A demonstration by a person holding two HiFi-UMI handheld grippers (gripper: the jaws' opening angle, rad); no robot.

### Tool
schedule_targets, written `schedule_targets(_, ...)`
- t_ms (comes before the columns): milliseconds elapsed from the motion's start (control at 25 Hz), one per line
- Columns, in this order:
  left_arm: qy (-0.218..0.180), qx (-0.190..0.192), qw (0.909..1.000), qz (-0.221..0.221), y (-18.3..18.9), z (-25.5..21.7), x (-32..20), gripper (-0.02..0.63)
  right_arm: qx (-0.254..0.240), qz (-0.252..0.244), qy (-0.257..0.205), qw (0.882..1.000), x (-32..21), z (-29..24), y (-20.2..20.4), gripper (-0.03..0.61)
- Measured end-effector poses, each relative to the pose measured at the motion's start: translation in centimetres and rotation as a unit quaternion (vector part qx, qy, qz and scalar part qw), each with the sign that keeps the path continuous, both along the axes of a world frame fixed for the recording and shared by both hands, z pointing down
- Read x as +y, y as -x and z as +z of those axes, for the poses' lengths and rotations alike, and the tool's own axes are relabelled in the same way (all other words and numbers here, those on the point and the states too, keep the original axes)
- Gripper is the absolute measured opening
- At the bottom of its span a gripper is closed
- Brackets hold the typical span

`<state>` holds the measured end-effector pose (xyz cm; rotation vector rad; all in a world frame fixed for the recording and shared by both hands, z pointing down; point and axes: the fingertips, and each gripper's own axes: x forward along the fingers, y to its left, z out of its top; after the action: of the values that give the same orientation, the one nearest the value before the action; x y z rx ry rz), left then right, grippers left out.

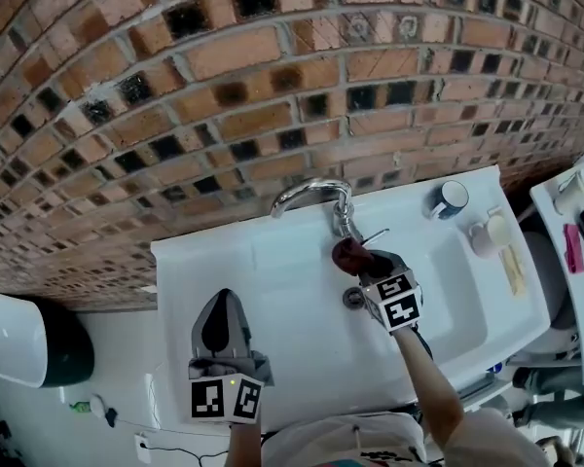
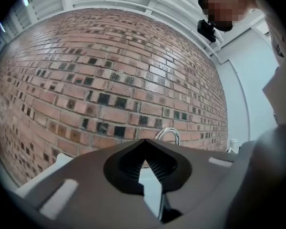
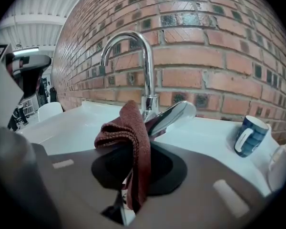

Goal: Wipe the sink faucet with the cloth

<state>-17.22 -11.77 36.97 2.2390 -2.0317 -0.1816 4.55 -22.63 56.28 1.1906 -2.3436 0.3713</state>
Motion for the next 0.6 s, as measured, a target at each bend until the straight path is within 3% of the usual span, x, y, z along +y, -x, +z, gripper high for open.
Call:
schedule_targets(400, -0.011, 0.004, 0.9998, 0.017, -1.4, -0.6, 0.3, 0.003, -0.021, 0.115, -0.066, 0.991, -2.0, -6.0, -8.7, 0.051)
schedule_targets(600, -0.016, 0.007, 0.9997, 0.017, -1.5, -0.9, 0.7, 0.003, -0.047, 0.129, -0.052, 0.989, -0.5, -6.2, -7.9, 0.049)
